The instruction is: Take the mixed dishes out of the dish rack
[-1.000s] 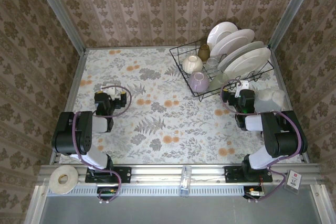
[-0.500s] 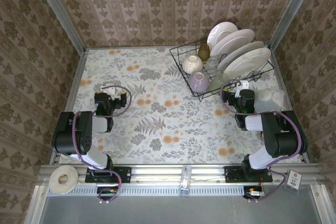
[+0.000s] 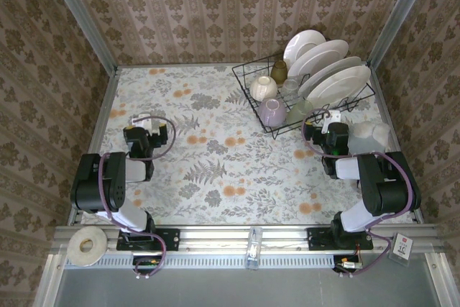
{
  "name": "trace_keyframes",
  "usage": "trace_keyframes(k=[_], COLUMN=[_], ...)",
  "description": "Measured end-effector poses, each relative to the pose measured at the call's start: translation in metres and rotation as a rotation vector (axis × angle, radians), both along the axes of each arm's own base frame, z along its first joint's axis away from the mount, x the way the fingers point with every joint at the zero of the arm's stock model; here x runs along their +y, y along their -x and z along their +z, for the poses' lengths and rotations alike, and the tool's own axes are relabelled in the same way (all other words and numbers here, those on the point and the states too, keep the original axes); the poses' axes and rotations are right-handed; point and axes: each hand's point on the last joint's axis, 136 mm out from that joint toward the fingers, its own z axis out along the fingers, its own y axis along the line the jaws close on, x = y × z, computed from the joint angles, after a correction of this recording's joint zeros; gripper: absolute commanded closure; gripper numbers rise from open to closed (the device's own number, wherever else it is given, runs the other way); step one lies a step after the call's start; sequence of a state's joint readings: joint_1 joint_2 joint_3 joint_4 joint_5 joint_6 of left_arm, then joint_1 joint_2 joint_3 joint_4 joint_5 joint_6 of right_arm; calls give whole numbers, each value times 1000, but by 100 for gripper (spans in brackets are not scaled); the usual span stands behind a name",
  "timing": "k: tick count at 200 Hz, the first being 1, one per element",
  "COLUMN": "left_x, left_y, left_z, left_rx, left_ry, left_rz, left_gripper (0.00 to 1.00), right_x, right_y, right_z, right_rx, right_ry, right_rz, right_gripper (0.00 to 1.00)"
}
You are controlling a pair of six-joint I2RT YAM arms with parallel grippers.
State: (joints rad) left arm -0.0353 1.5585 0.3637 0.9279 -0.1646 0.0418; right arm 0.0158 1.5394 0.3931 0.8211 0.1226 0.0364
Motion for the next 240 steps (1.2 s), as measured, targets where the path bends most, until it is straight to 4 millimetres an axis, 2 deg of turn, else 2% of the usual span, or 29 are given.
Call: trace_keyframes(k=[20, 49, 78, 106, 139, 162, 193, 216, 240], left_x=[-4, -15, -8, -3, -4, -3, -11, -36, -64], left_y=[5, 17, 31, 47, 54, 55, 55, 55, 58], left_z=[17, 64, 118, 150, 156, 157, 159, 161, 170], left_rx=[-34, -104, -184, -205, -140, -75, -12, 56, 100], left_ry=[-33, -49, 59, 197, 333, 449, 584, 645, 686], left_rz=[34, 80, 163, 220, 247, 248, 183, 61, -92], left_gripper=[0, 0, 0, 0, 0, 0, 0, 0, 0], right_x=[-4, -11, -19, -26, -46, -51, -43, -30, -8], right_y=[6, 16, 26, 32, 47, 58, 66, 69, 67], right_z=[7, 46, 93, 118, 127, 128, 118, 112, 108], right_rx=[9, -29, -138, -166, -130, -110, -47, -5, 43], right_ry=[17, 9, -90, -192, -352, -419, -522, -580, -619], right_rz=[-47, -117, -196, -282, -451, -499, -518, -521, -496], right_gripper=[0, 0, 0, 0, 0, 0, 0, 0, 0])
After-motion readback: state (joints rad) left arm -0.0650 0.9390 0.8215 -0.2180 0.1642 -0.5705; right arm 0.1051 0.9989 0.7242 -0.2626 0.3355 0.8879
